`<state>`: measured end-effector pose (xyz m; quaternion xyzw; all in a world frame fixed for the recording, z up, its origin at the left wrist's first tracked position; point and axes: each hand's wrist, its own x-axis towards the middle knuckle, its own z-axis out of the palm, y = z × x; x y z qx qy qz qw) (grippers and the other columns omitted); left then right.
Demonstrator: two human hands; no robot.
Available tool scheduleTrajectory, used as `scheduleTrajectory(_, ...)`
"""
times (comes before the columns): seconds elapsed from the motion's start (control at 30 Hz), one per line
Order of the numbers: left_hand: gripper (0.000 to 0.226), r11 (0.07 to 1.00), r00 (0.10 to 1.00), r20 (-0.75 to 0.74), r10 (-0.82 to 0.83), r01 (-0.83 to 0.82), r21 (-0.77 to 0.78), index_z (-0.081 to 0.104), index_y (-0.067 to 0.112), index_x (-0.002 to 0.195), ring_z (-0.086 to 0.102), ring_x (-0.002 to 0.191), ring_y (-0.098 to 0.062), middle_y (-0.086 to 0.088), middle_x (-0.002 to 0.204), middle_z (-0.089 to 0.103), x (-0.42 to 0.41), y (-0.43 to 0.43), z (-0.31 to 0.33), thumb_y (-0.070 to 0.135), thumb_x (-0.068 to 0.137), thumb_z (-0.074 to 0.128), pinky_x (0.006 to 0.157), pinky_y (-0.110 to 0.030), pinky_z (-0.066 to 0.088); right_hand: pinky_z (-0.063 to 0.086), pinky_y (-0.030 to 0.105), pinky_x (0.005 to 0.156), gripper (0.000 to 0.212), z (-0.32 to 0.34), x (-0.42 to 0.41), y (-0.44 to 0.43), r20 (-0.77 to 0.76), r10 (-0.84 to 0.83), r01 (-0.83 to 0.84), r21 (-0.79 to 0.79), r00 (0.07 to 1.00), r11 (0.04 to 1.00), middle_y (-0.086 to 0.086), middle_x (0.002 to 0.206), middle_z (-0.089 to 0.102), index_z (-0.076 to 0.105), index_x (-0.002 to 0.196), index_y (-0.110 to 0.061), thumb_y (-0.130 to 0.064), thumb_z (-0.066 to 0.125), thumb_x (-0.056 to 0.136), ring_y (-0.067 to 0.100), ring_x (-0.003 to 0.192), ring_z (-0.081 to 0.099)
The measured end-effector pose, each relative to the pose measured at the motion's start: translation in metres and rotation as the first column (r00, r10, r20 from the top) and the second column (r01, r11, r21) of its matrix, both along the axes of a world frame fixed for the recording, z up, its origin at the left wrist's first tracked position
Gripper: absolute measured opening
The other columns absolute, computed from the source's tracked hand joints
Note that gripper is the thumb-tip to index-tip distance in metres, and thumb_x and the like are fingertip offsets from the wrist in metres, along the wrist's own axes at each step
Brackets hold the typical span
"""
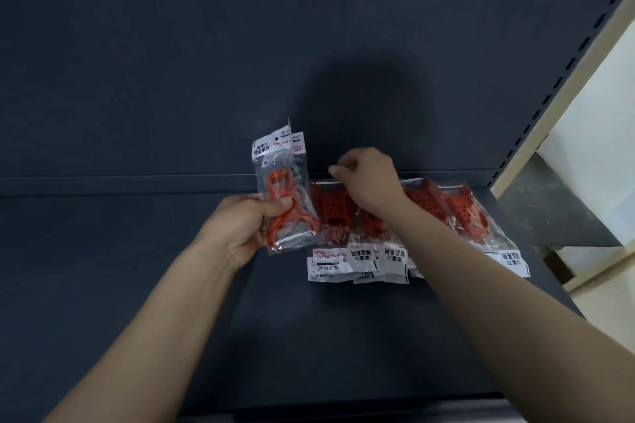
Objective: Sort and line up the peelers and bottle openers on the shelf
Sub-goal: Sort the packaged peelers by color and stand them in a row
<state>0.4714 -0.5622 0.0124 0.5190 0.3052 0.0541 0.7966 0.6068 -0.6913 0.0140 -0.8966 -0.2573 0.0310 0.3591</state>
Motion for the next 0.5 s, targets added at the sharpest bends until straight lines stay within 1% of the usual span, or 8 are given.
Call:
scheduleTrajectory(0.03, 0.02, 1.0, 1.0, 0.007, -0.003, 0.003, -0.003, 0.062, -0.007, 0.101, 0.071, 0.068, -0.023, -0.018, 0.086, 0.071, 0.003, -0.003, 0.001, -0.006, 0.082, 0.06, 0.059, -0.035, 0.06, 0.047, 0.027, 0.073, 0.024, 0.005, -0.003, -0.003, -0.107, 0.066, -0.056, 0.092, 0.992, 0.994, -0.001, 0.087, 0.067, 0.07, 0.095, -0.01, -0.032, 0.061, 0.09, 0.014, 0.081, 0.06)
scheduleTrajectory(0.1, 0.02, 0.999, 0.999, 0.017, -0.04, 0.04, 0.008, 0.061, -0.008, 0.104, 0.069, 0.076, -0.027, -0.021, 0.095, 0.068, 0.01, -0.01, 0.004, -0.004, 0.085, 0.057, 0.067, -0.039, 0.06, 0.048, 0.019, 0.061, 0.021, 0.013, -0.008, -0.01, -0.337, 0.19, -0.117, 0.226, 0.922, 0.967, -0.006, 0.078, 0.069, 0.072, 0.087, -0.014, -0.033, 0.062, 0.089, 0.006, 0.068, 0.062)
scheduleTrajectory(0.17, 0.016, 0.997, 0.997, 0.023, -0.078, 0.077, 0.021, 0.062, -0.007, 0.1, 0.067, 0.078, -0.027, -0.022, 0.097, 0.067, 0.018, -0.019, 0.006, -0.003, 0.087, 0.055, 0.072, -0.039, 0.059, 0.048, 0.015, 0.053, 0.017, 0.016, -0.009, -0.019, -0.448, 0.253, -0.126, 0.294, 0.857, 0.947, -0.007, 0.075, 0.07, 0.072, 0.086, -0.016, -0.03, 0.064, 0.088, 0.003, 0.062, 0.063)
scheduleTrajectory(0.23, 0.011, 0.995, 0.995, 0.015, -0.096, 0.095, 0.028, 0.062, -0.003, 0.095, 0.067, 0.073, -0.024, -0.019, 0.091, 0.068, 0.024, -0.028, 0.007, -0.002, 0.088, 0.054, 0.068, -0.038, 0.06, 0.048, 0.018, 0.056, 0.015, 0.017, -0.006, -0.028, -0.499, 0.264, -0.084, 0.353, 0.825, 0.932, -0.004, 0.079, 0.069, 0.071, 0.091, -0.014, -0.028, 0.066, 0.087, 0.005, 0.065, 0.063)
scheduleTrajectory(0.3, 0.009, 0.989, 0.991, -0.013, -0.134, 0.135, 0.057, 0.06, 0.0, 0.095, 0.067, 0.071, -0.022, -0.015, 0.085, 0.068, 0.031, -0.038, 0.009, 0.0, 0.09, 0.053, 0.062, -0.035, 0.058, 0.047, 0.022, 0.061, 0.012, 0.018, -0.001, -0.039, -0.543, 0.251, -0.02, 0.394, 0.802, 0.919, -0.003, 0.084, 0.07, 0.067, 0.097, -0.018, -0.024, 0.067, 0.086, 0.009, 0.073, 0.063)
scheduleTrajectory(0.37, 0.011, 0.976, 0.981, -0.035, -0.19, 0.193, 0.096, 0.062, 0.002, 0.096, 0.066, 0.073, -0.022, -0.013, 0.085, 0.068, 0.036, -0.046, 0.011, 0.003, 0.092, 0.052, 0.059, -0.031, 0.056, 0.048, 0.027, 0.068, 0.015, 0.019, 0.003, -0.053, -0.593, 0.272, 0.013, 0.431, 0.758, 0.902, -0.001, 0.085, 0.07, 0.063, 0.101, -0.02, -0.016, 0.065, 0.087, 0.013, 0.078, 0.063)
scheduleTrajectory(0.43, 0.014, 0.963, 0.972, -0.032, -0.231, 0.233, 0.137, 0.065, 0.004, 0.097, 0.067, 0.073, -0.022, -0.012, 0.085, 0.069, 0.041, -0.055, 0.014, 0.004, 0.091, 0.053, 0.058, -0.03, 0.056, 0.048, 0.034, 0.078, 0.019, 0.02, 0.009, -0.068, -0.63, 0.296, 0.04, 0.462, 0.718, 0.886, 0.004, 0.088, 0.07, 0.064, 0.104, -0.015, -0.007, 0.062, 0.087, 0.019, 0.083, 0.063)
scheduleTrajectory(0.5, 0.013, 0.954, 0.968, -0.004, -0.251, 0.248, 0.169, 0.068, 0.004, 0.096, 0.07, 0.067, -0.022, -0.013, 0.081, 0.072, 0.046, -0.063, 0.018, 0.002, 0.088, 0.057, 0.053, -0.028, 0.055, 0.049, 0.036, 0.08, 0.021, 0.024, 0.013, -0.084, -0.636, 0.292, 0.081, 0.49, 0.714, 0.868, 0.007, 0.092, 0.068, 0.062, 0.101, -0.011, 0.002, 0.057, 0.085, 0.022, 0.086, 0.062)
